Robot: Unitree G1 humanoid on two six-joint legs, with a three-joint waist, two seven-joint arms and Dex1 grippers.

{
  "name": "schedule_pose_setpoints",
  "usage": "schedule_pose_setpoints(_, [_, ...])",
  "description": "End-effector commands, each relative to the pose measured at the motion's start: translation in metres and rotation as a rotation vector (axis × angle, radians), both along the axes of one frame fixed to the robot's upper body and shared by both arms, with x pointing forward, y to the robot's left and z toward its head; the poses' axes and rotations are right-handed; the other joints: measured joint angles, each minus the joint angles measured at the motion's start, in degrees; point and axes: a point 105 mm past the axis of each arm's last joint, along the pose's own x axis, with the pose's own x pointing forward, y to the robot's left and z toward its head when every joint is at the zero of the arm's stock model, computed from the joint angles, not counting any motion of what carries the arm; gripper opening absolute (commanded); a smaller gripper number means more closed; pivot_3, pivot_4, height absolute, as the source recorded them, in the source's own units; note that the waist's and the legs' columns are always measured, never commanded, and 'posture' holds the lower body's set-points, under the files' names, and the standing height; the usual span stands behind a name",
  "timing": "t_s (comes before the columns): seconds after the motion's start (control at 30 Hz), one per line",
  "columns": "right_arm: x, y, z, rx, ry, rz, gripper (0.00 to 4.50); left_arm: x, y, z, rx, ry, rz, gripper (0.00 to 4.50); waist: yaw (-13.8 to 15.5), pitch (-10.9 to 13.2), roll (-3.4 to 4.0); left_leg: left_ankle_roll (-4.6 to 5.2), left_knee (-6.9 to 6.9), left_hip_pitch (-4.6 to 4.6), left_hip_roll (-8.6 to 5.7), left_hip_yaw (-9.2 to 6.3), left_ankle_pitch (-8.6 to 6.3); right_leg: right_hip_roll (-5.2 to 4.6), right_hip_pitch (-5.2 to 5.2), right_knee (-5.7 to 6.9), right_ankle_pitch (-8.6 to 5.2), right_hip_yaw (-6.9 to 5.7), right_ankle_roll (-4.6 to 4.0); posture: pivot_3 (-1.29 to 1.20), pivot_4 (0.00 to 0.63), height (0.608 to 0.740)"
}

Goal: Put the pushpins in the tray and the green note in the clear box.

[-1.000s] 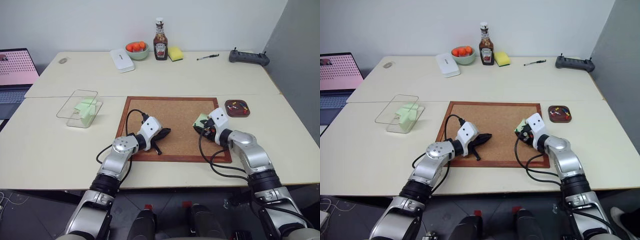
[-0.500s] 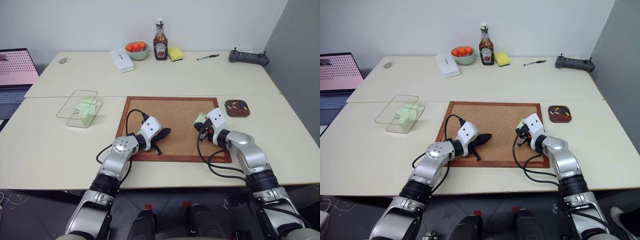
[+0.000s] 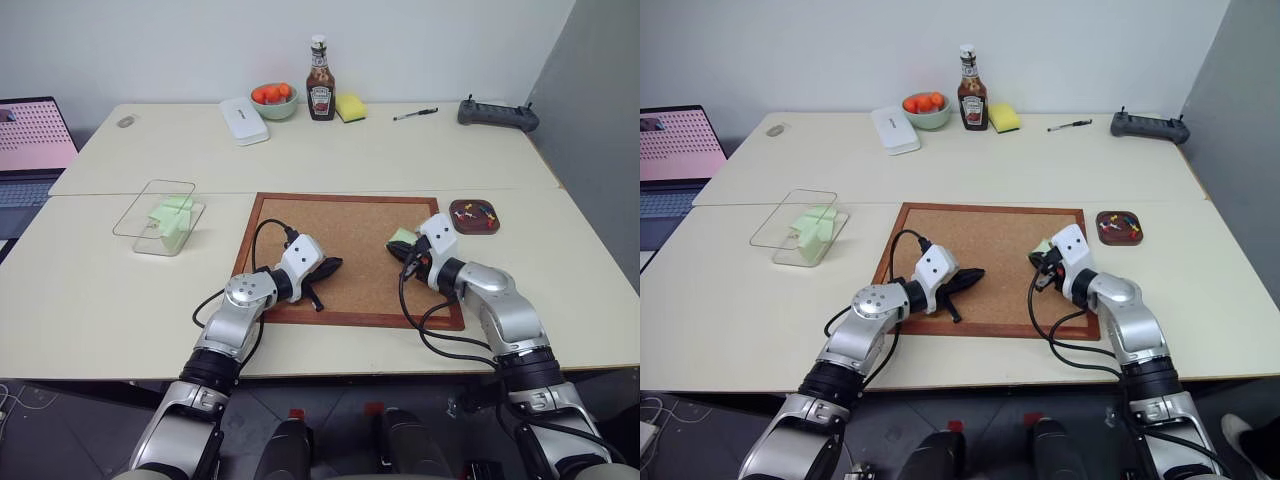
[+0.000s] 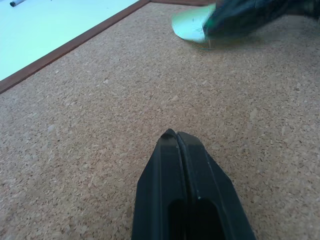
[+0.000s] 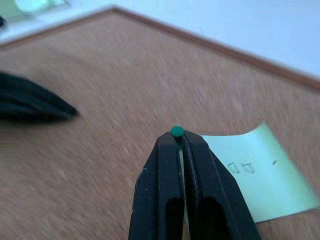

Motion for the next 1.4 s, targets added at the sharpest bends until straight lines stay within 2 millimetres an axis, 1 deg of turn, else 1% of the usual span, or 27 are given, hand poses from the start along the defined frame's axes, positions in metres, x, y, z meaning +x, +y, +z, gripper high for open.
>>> schedule_pose_setpoints(0.03, [-0.001,0.003,0.024,0.022,-0.084,0.032,0.04,-0.010,0.000,-0.030,0.050,0.096,-0.002,0.00,0.0,0.0,0.00,0.00,0.00,0.00,0.00,0.00,0.00,0.00,0.00,0.00,0.00,0.00,0.00,0.00,0.150,0.740])
schedule_pose_setpoints(0.13, [-0.004,0.006,0.028,0.010,-0.100,0.060,0.04,-0.007,0.000,-0.027,0.031,0.094,0.010,0.00,0.0,0.0,0.00,0.00,0.00,0.00,0.00,0.00,0.00,0.00,0.00,-0.01,0.00,-0.01,0.00,0.00,0.150,0.740])
schedule_pose_setpoints(0.2, [-0.008,0.008,0.030,-0.017,-0.116,0.092,0.04,-0.005,0.001,-0.021,0.000,0.097,0.021,0.00,0.1,0.0,0.00,0.00,0.00,0.00,0.00,0.00,0.00,0.00,0.00,-0.01,0.00,0.00,0.00,0.00,0.150,0.740])
schedule_pose_setpoints(0.37, [-0.019,0.013,0.036,-0.105,-0.169,0.188,0.04,0.002,0.005,0.009,-0.103,0.098,0.044,0.00,0.0,0.0,-0.03,0.00,0.00,-0.02,0.00,-0.01,0.00,0.00,-0.01,0.00,0.00,-0.01,0.00,0.00,0.150,0.740])
schedule_pose_setpoints(0.47, [-0.025,0.016,0.036,-0.180,-0.217,0.245,0.04,0.005,0.013,0.029,-0.166,0.110,0.067,0.00,-0.1,0.1,-0.09,0.00,0.00,-0.06,0.02,-0.01,0.00,0.01,-0.05,0.00,0.00,-0.02,0.00,0.00,0.150,0.740])
schedule_pose_setpoints(0.6, [-0.029,0.020,0.035,-0.267,-0.284,0.312,0.04,0.003,0.023,0.051,-0.261,0.167,0.079,0.00,-0.1,0.1,-0.21,0.00,0.00,-0.20,0.03,-0.03,0.00,0.02,-0.21,0.01,0.00,-0.04,0.00,0.00,0.150,0.740])
schedule_pose_setpoints(0.63, [-0.030,0.021,0.035,-0.284,-0.298,0.325,0.00,0.002,0.024,0.056,-0.291,0.190,0.074,0.38,-0.1,0.1,-0.22,-0.01,0.00,-0.21,0.03,-0.03,0.00,0.02,-0.21,0.00,0.00,-0.04,0.00,0.00,0.150,0.740])
schedule_pose_setpoints(0.67, [-0.030,0.022,0.035,-0.301,-0.313,0.338,0.00,0.000,0.025,0.061,-0.315,0.213,0.067,0.42,-0.1,0.1,-0.22,-0.01,0.00,-0.22,0.03,-0.03,0.00,0.02,-0.22,0.00,0.00,-0.04,0.00,0.00,0.150,0.740])
schedule_pose_setpoints(0.73, [-0.030,0.022,0.034,-0.324,-0.332,0.358,0.00,-0.003,0.027,0.067,-0.346,0.247,0.055,0.76,-0.1,0.2,-0.28,-0.01,0.00,-0.23,0.03,-0.03,0.00,0.02,-0.22,-0.01,0.00,-0.03,0.00,0.00,0.150,0.740])
schedule_pose_setpoints(0.77, [-0.029,0.023,0.034,-0.335,-0.343,0.366,0.00,-0.003,0.029,0.070,-0.365,0.263,0.057,1.02,-0.1,0.2,-0.28,-0.01,0.00,-0.22,0.03,-0.03,0.00,0.02,-0.22,-0.01,0.00,-0.04,0.00,0.00,0.150,0.740])
schedule_pose_setpoints(0.87, [-0.028,0.024,0.037,-0.375,-0.401,0.391,0.00,-0.004,0.033,0.079,-0.429,0.321,0.054,1.38,-0.1,0.2,-0.31,-0.01,0.01,-0.21,0.02,-0.03,0.00,0.02,-0.21,-0.01,0.00,-0.04,0.00,0.00,0.150,0.740])
schedule_pose_setpoints(0.9, [-0.027,0.025,0.039,-0.385,-0.422,0.397,0.00,-0.005,0.033,0.081,-0.445,0.336,0.047,1.60,-0.1,0.2,-0.32,-0.01,0.01,-0.21,0.03,-0.03,0.00,0.02,-0.21,-0.01,0.00,-0.04,0.00,0.00,0.150,0.740])
schedule_pose_setpoints(0.97, [-0.027,0.027,0.041,-0.408,-0.465,0.414,0.00,-0.005,0.033,0.086,-0.480,0.357,0.050,1.85,-0.1,0.2,-0.33,-0.01,0.01,-0.21,0.03,-0.03,0.00,0.02,-0.22,-0.01,0.00,-0.05,0.00,0.00,0.150,0.740])
schedule_pose_setpoints(1.0, [-0.027,0.028,0.043,-0.420,-0.488,0.423,0.00,-0.005,0.032,0.087,-0.494,0.368,0.049,2.07,-0.1,0.2,-0.34,-0.01,0.00,-0.22,0.03,-0.03,0.00,0.02,-0.22,-0.01,0.00,-0.04,0.00,0.00,0.150,0.740])
schedule_pose_setpoints(1.1, [-0.028,0.032,0.044,-0.463,-0.546,0.458,0.00,-0.007,0.027,0.090,-0.539,0.411,0.030,2.61,-0.1,0.2,-0.37,-0.02,0.00,-0.22,0.03,-0.03,0.00,0.02,-0.22,-0.01,0.00,-0.03,0.00,0.00,0.150,0.740])
schedule_pose_setpoints(1.23, [-0.032,0.037,0.044,-0.500,-0.597,0.504,0.00,-0.009,0.014,0.093,-0.592,0.473,-0.003,3.36,0.0,0.2,-0.38,-0.03,0.00,-0.21,0.03,-0.03,0.01,0.00,-0.22,-0.01,0.00,-0.04,0.00,0.00,0.150,0.740])
schedule_pose_setpoints(1.3, [-0.034,0.039,0.044,-0.510,-0.614,0.521,0.00,-0.007,0.007,0.094,-0.610,0.498,-0.006,3.74,0.1,0.3,-0.40,-0.03,0.00,-0.22,0.02,-0.03,0.01,0.00,-0.22,-0.01,0.00,-0.03,0.00,0.00,0.150,0.740])
schedule_pose_setpoints(1.33, [-0.035,0.040,0.044,-0.514,-0.621,0.529,0.00,-0.005,0.005,0.094,-0.620,0.508,0.001,3.99,0.1,0.3,-0.41,-0.03,0.01,-0.22,0.02,-0.03,0.01,0.00,-0.21,-0.01,0.00,-0.03,0.00,0.00,0.150,0.740])
schedule_pose_setpoints(1.37, [-0.037,0.042,0.044,-0.516,-0.628,0.537,0.00,-0.001,0.001,0.094,-0.632,0.520,0.013,4.13,0.1,0.3,-0.41,-0.04,0.01,-0.22,0.02,-0.03,0.01,0.00,-0.21,-0.01,0.00,-0.02,0.00,0.00,0.150,0.740])
schedule_pose_setpoints(1.4, [-0.038,0.043,0.044,-0.517,-0.634,0.544,0.00,0.002,-0.002,0.094,-0.645,0.535,0.016,4.36,0.1,0.3,-0.41,-0.04,0.01,-0.22,0.01,-0.03,0.01,0.00,-0.21,-0.01,0.00,-0.02,0.00,0.00,0.150,0.740])
